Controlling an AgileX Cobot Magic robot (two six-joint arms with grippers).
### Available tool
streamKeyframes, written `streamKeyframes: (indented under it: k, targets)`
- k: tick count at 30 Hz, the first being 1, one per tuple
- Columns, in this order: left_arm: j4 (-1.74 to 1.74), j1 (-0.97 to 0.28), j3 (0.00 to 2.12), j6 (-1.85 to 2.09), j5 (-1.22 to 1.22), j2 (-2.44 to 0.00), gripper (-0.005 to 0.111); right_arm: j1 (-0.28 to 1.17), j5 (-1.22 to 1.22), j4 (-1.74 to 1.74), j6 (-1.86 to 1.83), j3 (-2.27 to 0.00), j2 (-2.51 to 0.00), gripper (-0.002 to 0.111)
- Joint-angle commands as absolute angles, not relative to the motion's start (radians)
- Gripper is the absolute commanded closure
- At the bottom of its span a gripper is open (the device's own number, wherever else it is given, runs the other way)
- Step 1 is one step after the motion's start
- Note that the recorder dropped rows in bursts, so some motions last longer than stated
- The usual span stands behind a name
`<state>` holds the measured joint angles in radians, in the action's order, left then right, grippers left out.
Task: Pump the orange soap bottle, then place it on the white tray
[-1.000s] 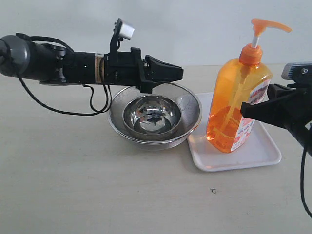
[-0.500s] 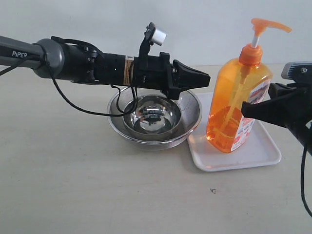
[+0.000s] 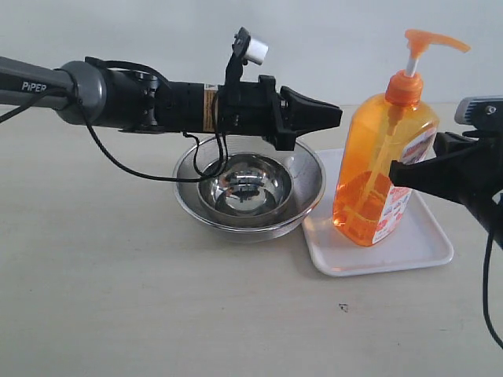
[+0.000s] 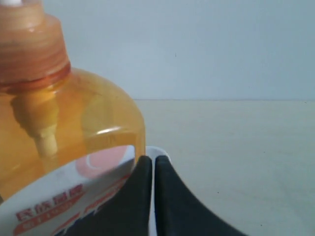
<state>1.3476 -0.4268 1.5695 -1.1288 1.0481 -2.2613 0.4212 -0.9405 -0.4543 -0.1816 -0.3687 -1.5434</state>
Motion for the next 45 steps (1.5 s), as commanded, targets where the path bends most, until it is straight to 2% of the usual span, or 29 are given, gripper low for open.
streamKeyframes:
  k: [1, 15, 24, 45]
  targets:
    - [1.329, -0.440, 1.607, -1.137, 1.047, -2.301, 0.102, 0.416, -0.929, -0.457, -0.191, -0.374, -1.547, 0.108]
    - [1.351, -0.475, 1.652, -1.162, 1.048, -2.349, 0.102, 0.416, -0.960, -0.459, -0.198, -0.379, -1.549, 0.108]
    - [1.449, -0.475, 1.652, -1.236, 1.080, -2.345, 0.102, 0.416, -0.893, -0.435, -0.226, -0.481, -1.645, 0.108]
    - [1.482, -0.510, 1.659, -1.257, 1.057, -2.304, 0.102, 0.416, -0.953, -0.398, -0.250, -0.511, -1.678, 0.108]
